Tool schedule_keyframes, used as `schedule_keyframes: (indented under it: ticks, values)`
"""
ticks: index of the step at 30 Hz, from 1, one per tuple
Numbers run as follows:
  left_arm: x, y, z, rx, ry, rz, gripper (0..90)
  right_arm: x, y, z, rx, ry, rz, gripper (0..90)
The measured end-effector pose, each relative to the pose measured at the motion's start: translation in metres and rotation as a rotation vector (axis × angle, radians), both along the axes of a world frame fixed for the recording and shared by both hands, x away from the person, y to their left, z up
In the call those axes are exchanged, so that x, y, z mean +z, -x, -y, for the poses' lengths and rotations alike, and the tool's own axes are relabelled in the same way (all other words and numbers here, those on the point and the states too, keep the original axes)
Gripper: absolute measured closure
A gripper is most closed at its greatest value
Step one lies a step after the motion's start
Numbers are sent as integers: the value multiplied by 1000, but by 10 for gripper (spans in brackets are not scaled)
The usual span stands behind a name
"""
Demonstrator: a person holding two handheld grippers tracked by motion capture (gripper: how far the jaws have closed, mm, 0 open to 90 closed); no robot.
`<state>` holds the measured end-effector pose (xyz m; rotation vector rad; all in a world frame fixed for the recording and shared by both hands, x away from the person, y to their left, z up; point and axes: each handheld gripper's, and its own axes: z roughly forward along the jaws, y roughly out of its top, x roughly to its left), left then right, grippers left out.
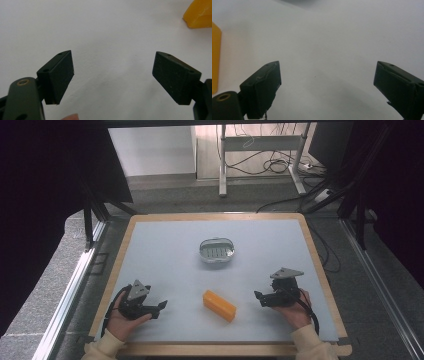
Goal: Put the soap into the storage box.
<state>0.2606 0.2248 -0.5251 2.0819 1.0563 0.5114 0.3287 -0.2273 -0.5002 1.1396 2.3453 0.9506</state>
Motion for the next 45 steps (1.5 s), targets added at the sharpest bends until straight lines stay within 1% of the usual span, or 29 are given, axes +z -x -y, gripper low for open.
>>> schedule_keyframes:
  ticks: [1,3,4,8,12,17,23,27,30,37,39,43,45]
  values:
    - [0,0,0,0,0,0,178,0,0,0,0,0,0,80]
    - [0,0,2,-10,-2,2,178,1,4,1,20,-5,-7,94]
    - [0,0,3,-17,-8,2,178,1,4,1,25,1,-4,95]
    - [-2,1,2,-23,-10,-6,178,2,10,0,3,31,-11,101]
    - [-3,1,1,-22,-6,-10,179,4,14,1,-6,38,-11,107]
    - [-2,1,-1,-16,2,-5,179,4,14,3,-13,33,-3,110]
    - [-4,-2,-1,-15,-4,-17,179,-1,11,5,-6,46,-16,112]
    - [-4,-1,-1,-14,-8,-16,179,0,12,6,-6,43,-15,118]
    - [-4,0,-1,-16,-6,-14,179,4,13,4,-9,46,-2,121]
    - [-5,0,0,-15,-8,-16,179,6,15,1,25,34,-10,137]
    - [-5,-1,0,-14,-8,-18,179,9,15,-2,48,32,-14,149]
    - [-5,-2,0,-14,-5,-22,179,17,16,-7,76,26,-9,181]
    - [-5,-2,-1,-13,-3,-21,178,20,17,-9,81,29,-4,186]
